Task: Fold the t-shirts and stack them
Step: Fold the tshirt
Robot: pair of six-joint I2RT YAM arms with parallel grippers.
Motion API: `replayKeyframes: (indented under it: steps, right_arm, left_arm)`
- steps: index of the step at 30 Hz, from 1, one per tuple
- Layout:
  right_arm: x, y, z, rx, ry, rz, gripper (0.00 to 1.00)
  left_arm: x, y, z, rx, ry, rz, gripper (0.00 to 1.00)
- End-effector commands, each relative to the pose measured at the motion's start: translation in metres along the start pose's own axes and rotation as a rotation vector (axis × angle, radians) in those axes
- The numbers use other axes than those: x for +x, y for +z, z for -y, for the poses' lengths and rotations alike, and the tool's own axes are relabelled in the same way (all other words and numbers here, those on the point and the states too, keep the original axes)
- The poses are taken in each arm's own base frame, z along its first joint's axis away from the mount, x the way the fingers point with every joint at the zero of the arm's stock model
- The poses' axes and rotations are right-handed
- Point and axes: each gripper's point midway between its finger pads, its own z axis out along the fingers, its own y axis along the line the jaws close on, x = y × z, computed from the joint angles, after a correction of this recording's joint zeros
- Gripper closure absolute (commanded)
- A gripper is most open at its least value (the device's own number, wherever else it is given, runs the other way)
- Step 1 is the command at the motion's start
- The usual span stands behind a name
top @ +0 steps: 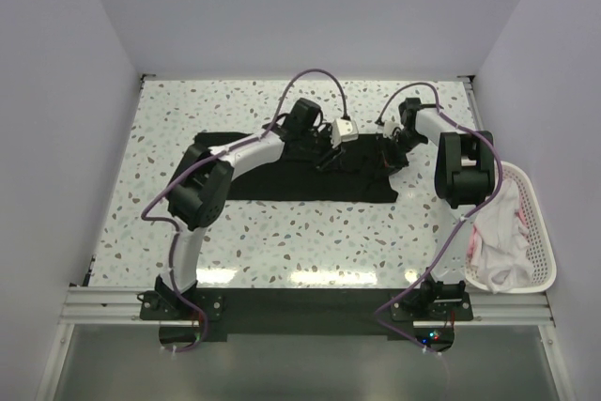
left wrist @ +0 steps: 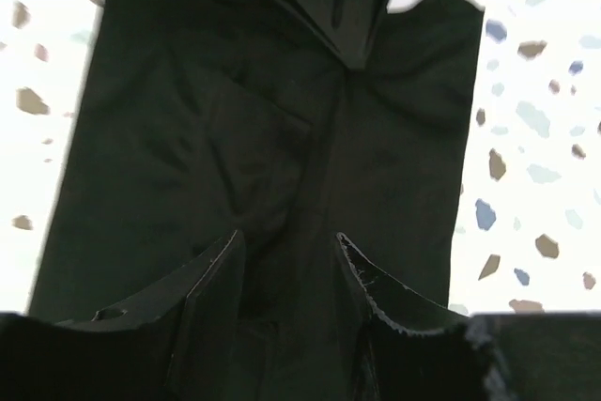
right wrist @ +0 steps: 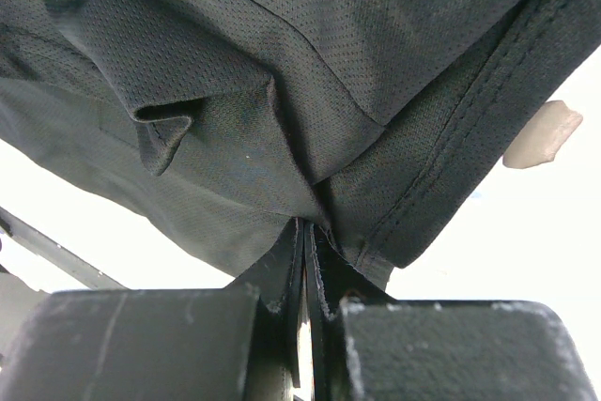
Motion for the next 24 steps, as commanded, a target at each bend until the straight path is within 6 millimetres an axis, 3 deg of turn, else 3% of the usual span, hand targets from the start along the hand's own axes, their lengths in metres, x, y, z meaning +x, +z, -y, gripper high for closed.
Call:
replayKeyframes:
  steps: [1, 9, 16, 24]
  right_arm:
    - [-0.006, -0.014, 0.005, 0.061, -0.024, 0.029, 1.0]
    - [-0.007, -0.013, 0.01, 0.083, -0.026, 0.021, 1.0]
    - [-0.007, -0.012, 0.013, 0.096, -0.029, 0.01, 1.0]
    - [-0.008, -0.012, 0.014, 0.096, -0.033, 0.008, 1.0]
  left_arm:
    - [0.015, 0.007, -0.003, 0.0, 0.055, -0.073, 0.54]
    - [0.039, 0.021, -0.03, -0.096, 0.051, -0.151, 0.56]
    - [0.022, 0.022, -0.069, -0.209, -0.001, -0.055, 0.57]
    - [0.016, 0.026, -0.092, -0.258, -0.129, 0.019, 0.53]
